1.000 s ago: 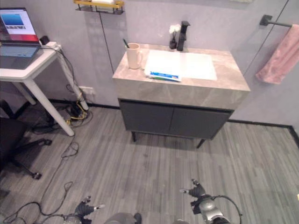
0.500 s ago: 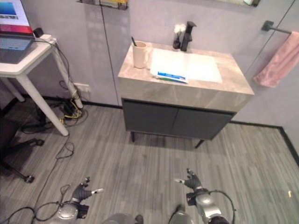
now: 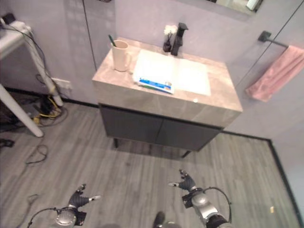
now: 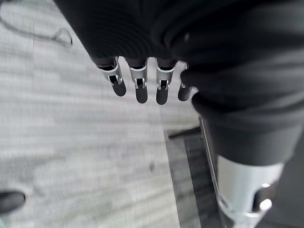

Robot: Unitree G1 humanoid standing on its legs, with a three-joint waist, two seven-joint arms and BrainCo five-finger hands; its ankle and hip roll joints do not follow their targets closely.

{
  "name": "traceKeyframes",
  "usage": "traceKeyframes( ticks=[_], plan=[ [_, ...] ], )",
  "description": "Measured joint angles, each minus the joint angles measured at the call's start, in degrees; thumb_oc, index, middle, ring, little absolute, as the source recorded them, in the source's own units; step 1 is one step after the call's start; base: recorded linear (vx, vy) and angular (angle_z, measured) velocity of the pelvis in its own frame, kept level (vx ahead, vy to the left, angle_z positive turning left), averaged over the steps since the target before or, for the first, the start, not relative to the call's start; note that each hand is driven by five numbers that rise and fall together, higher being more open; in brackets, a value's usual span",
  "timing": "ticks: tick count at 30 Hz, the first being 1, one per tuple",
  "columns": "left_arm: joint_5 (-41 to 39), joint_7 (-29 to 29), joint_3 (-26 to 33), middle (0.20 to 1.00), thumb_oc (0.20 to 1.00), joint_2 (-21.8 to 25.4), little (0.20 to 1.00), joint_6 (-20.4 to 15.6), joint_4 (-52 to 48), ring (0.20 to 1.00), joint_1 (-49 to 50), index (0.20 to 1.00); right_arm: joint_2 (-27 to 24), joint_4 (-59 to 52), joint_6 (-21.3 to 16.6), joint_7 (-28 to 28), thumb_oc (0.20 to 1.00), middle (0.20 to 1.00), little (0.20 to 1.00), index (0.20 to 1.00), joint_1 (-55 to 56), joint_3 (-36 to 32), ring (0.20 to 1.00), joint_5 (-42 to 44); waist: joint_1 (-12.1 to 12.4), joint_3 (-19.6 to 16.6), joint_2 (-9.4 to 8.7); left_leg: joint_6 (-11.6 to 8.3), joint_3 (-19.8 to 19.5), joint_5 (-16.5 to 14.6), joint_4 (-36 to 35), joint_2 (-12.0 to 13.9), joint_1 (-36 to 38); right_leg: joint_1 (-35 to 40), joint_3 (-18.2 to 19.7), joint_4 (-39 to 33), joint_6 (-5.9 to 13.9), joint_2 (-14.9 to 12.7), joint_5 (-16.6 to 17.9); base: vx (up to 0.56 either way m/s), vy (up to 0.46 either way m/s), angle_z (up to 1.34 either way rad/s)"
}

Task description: Put brush and paste in cup on sink, flatten towel.

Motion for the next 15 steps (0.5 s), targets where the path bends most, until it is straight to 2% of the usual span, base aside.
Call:
traceKeyframes(
  ticks=[2,3,4,6,7,8,9,10,11,12,13,14,15],
  plan=[
    [-0.2,0.2,-0.5,1.0,1.0,-0.2,1.0,-0.3,0.0,1.0,-2.6,1.0,-0.7,0.4,-0.3,-0.5,1.0,1.0,1.0,1.0,-0.2,-0.1,1.0,-0.1,1.0,0.0,-0.21,-2.05,-1.8,2.9,14.9,0.3,-8.1,1.6,0.0,-2.2,-1.38,1.2,-1.5,0.15,-0.038,0.07],
    [-0.5,0.2,-1.4,1.0,1.0,-0.6,1.0,-0.4,0.0,1.0,-5.4,1.0,-0.4,3.0,-0.4,-1.2,1.0,1.0,1.0,1.0,-1.3,0.1,1.0,-0.1,1.9,1.0,-0.67,-3.38,-5.0,5.3,26.4,-0.5,-14.7,2.5,-0.4,-3.5,-2.82,1.7,-2.0,0.25,0.134,0.19],
    [-0.6,0.2,-1.5,1.0,1.0,-0.8,1.0,-0.3,-0.4,1.0,-6.4,1.0,0.0,3.5,-0.3,-1.3,1.0,1.0,1.0,1.0,-1.1,0.0,1.0,-0.4,1.4,2.2,-0.94,-0.44,-1.7,3.2,16.9,-1.1,-17.0,3.8,-0.7,-6.3,-2.92,1.3,-2.1,0.34,0.229,0.24],
    [-0.6,0.2,-1.7,1.0,1.0,-1.2,1.0,-0.4,-1.6,1.0,-7.0,1.0,0.1,4.3,-0.2,-1.4,1.0,1.0,1.0,1.0,-0.9,0.0,1.0,-0.4,1.3,3.4,-0.85,0.06,0.7,3.8,-1.4,-1.1,-17.1,4.9,-1.5,-8.7,-2.05,1.2,-1.6,0.26,0.281,0.21],
    [-0.6,0.3,-1.7,1.0,1.0,-1.1,1.0,-0.4,-1.7,1.0,-7.2,1.0,0.6,4.9,-0.2,-1.7,1.0,1.0,1.0,1.0,-0.7,0.0,1.0,-0.4,1.3,3.8,-1.08,-0.32,0.3,6.7,-10.9,-0.8,-16.9,5.3,-1.6,-9.4,-0.83,1.2,-1.8,0.23,0.27,0.1],
    [-0.6,0.2,-1.7,1.0,1.0,-1.1,1.0,-0.4,-1.7,1.0,-7.1,1.0,0.9,5.2,-0.2,-1.9,1.0,1.0,1.0,1.0,-0.7,0.0,1.0,-0.4,1.3,3.9,-0.95,-1.31,-0.3,9.2,-16.5,0.0,-17.0,5.6,-1.5,-9.4,-0.33,1.3,-2.1,0.32,0.434,-0.06],
    [-0.6,0.2,-3.2,1.0,1.0,-1.1,1.0,-0.3,-2.1,1.0,-6.7,1.0,0.9,5.3,-0.2,-2.4,1.0,1.0,1.0,1.0,-0.7,0.0,1.0,-0.5,1.8,4.8,0.84,-2.62,-3.7,14.2,-22.9,3.0,-18.2,7.1,-1.0,-9.4,0.88,2.3,-3.0,0.29,0.461,-0.33],
    [-0.5,0.2,-3.4,1.0,1.0,-1.1,1.0,-0.2,-2.5,1.0,-5.9,1.0,0.9,5.3,-0.2,-2.3,1.0,1.0,1.0,1.0,-0.7,-0.2,1.0,-0.6,1.9,5.2,1.33,-2.11,-5.0,14.7,-20.7,3.0,-18.3,8.0,0.2,-9.4,1.42,2.1,-3.4,0.28,0.531,-0.68],
    [-0.5,0.1,-3.4,1.0,1.0,-1.1,1.0,-0.2,-2.6,1.0,-4.6,1.0,1.0,5.2,-0.1,-2.3,1.0,1.0,1.0,1.0,-0.5,-0.5,1.0,-1.3,2.3,5.1,1.33,-1.45,-5.3,14.6,-16.9,1.9,-17.5,8.5,1.7,-8.7,2.17,0.9,-4.0,0.12,0.28,-0.88],
    [-0.4,0.1,-3.4,1.0,1.0,-1.0,1.0,-0.2,-2.6,1.0,-3.4,1.0,0.6,4.6,-0.2,-2.2,1.0,1.0,1.0,1.0,-0.2,-0.5,1.0,-1.8,2.3,4.6,1.81,-1.14,-4.1,14.7,-13.4,-0.3,-16.2,8.7,3.3,-7.1,3.33,-0.9,-4.8,0.19,0.408,-0.82],
    [-0.4,0.0,-3.5,1.0,1.0,-0.9,1.0,-0.2,-2.5,1.0,-3.2,1.0,0.4,4.5,-0.1,-2.2,1.0,1.0,1.0,1.0,-0.2,-1.2,1.0,-2.1,1.5,4.8,1.95,0.82,-4.7,16.6,-12.9,-2.1,-15.6,8.5,4.0,-4.7,5.01,-2.9,-6.1,0.22,0.41,-0.55],
    [-0.4,0.1,-3.3,1.0,1.0,-0.7,1.0,-0.3,-2.5,1.0,-3.9,1.0,0.6,4.4,-0.1,-2.2,1.0,1.0,1.0,1.0,0.5,-2.2,1.0,-2.1,1.5,4.7,1.42,1.69,-3.8,16.5,-13.3,-3.7,-14.9,7.3,3.9,-2.1,5.19,-5.3,-6.4,0.28,0.547,-0.19],
    [-0.4,-0.2,-3.0,1.0,1.0,-0.4,1.0,-0.3,-3.0,1.0,-4.6,1.0,0.8,3.6,0.0,-2.1,1.0,1.0,1.0,1.0,1.3,-2.9,1.0,-2.1,1.4,4.7,1.36,3.75,-2.5,16.0,-12.5,-5.4,-14.4,6.5,3.8,0.4,4.68,-7.2,-5.5,0.2,0.409,-0.11]
  ],
)
